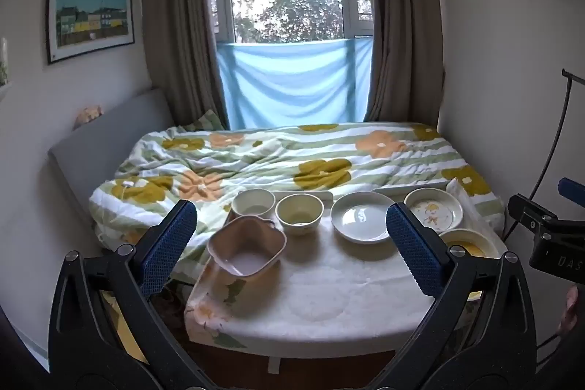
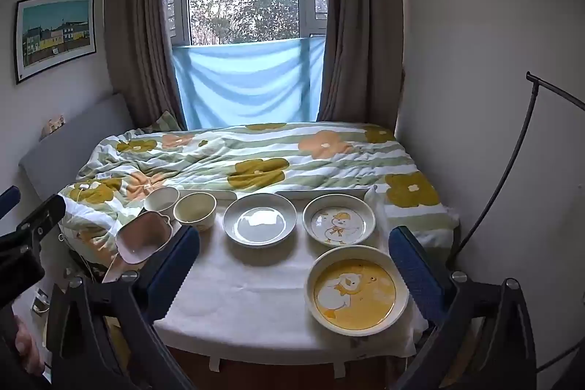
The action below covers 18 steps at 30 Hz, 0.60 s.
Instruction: Organize plates and bowls
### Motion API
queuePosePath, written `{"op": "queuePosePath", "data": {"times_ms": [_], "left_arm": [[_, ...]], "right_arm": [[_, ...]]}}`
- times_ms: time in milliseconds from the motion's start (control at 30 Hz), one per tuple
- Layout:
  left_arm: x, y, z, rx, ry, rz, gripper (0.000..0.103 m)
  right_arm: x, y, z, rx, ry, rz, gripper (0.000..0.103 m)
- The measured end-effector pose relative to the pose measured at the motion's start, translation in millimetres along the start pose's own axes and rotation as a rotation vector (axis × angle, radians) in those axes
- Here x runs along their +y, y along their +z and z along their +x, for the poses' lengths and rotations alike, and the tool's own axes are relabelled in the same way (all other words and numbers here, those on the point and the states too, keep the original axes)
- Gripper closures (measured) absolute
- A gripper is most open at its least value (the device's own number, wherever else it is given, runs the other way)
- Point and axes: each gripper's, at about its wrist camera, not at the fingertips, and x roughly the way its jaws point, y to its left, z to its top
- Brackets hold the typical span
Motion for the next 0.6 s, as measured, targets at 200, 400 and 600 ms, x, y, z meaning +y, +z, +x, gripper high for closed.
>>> {"op": "queuePosePath", "data": {"times_ms": [200, 400, 600], "left_arm": [[-15, -3, -7, -0.036, 0.010, 0.041, 0.000], [-10, 4, -1, -0.007, -0.026, -0.003, 0.000], [-8, 6, -3, -0.018, -0.018, -0.008, 0.000]], "right_arm": [[-1, 0, 0, 0.012, -0.010, -0.007, 0.000], [2, 2, 5, 0.021, -0.016, -0.013, 0.000], [1, 1, 6, 0.023, -0.017, -0.015, 0.000]]}}
